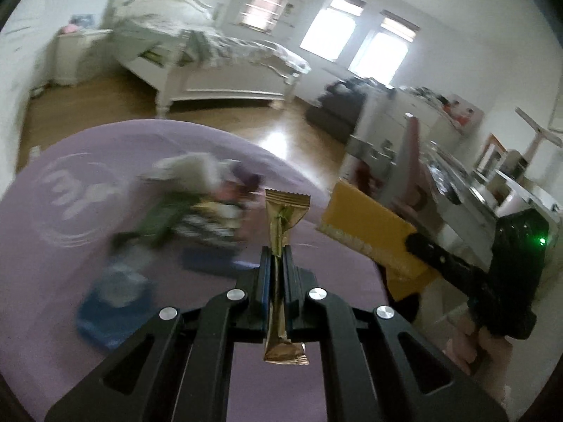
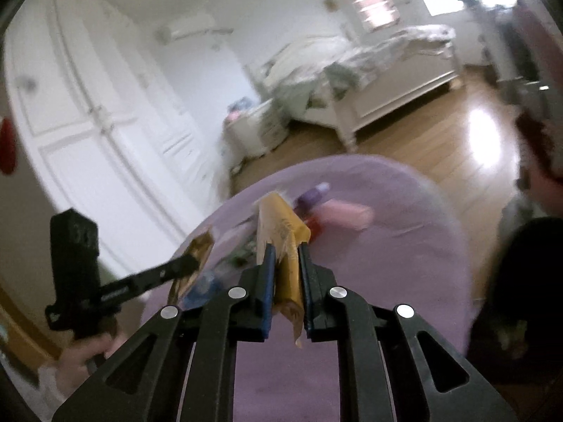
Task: Collect trash
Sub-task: 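Carry the gold wrapper and yellow packet over the black bin, then open both tools to drop the wrapper and packet into the bin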
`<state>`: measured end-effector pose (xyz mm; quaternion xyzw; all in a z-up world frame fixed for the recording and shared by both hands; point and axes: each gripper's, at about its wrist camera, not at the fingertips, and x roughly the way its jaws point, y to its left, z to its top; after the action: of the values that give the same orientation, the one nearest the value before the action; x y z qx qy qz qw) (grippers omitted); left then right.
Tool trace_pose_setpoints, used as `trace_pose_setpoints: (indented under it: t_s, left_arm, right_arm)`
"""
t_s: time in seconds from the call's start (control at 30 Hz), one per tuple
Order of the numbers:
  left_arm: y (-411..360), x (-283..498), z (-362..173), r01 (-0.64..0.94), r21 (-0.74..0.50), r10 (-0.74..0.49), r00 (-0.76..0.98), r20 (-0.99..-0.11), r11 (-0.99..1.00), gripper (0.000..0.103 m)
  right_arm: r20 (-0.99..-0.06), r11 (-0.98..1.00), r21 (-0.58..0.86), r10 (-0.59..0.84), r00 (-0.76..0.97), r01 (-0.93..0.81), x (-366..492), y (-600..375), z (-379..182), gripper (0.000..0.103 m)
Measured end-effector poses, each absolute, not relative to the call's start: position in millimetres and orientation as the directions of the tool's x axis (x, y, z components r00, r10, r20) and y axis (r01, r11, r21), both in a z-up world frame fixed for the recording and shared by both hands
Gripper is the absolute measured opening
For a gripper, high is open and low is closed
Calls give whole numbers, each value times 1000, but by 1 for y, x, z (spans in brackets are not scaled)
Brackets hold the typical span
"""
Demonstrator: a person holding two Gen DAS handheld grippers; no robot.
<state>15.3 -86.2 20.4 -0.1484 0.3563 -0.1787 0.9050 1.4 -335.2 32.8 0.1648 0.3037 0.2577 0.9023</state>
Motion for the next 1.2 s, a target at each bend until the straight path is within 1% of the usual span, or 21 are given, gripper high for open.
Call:
trace_pose_setpoints:
  t_s: [0.23,0.37,0.47,0.53,0.83,1.0,1.07,1.1,1.13,1.17,1.2]
  left_arm:
    - [-176,46,22,390,-418,-571,599,-562,821,7]
    - [-232,66,14,469,-444,-645,520,-559,763,7]
    - [-271,76,4,513,-453,-679,463,-569,729,7]
    - [-293,83,-3,533,-457,-692,427,-582,713,7]
    - [-371,103,-43,572,-456,-695,312,-648,682,7]
    - [-387,111,-57,575,-447,-681,287,-674,685,7]
    - [-391,112,-59,580,-437,-674,286,-681,688,10]
    - [-396,113,-59,586,-426,-668,285,-688,689,14]
    - [-399,113,-59,593,-409,-657,287,-697,694,20]
    - [-400,112,-58,597,-392,-647,296,-702,699,43]
    - [-398,111,-55,595,-389,-648,311,-695,703,73]
  right_arm:
    - [-469,896,408,369,802,-174,-4,-412,28,14]
    - [-486,917,395,265,833,-61,-9,-455,13,14]
    - [-503,920,392,200,841,16,-12,-485,0,14]
    - [-519,919,388,162,839,63,-12,-504,-10,14]
    - [-574,901,398,97,813,173,1,-557,-52,14]
    - [-593,893,401,82,801,205,1,-567,-64,14]
    - [-602,890,397,67,795,225,3,-571,-67,14]
    - [-610,887,395,59,790,240,4,-573,-69,14]
    - [-616,882,398,54,786,252,5,-576,-70,14]
    - [-620,879,401,54,783,256,5,-578,-71,16]
    - [-623,876,404,53,780,263,6,-580,-72,18]
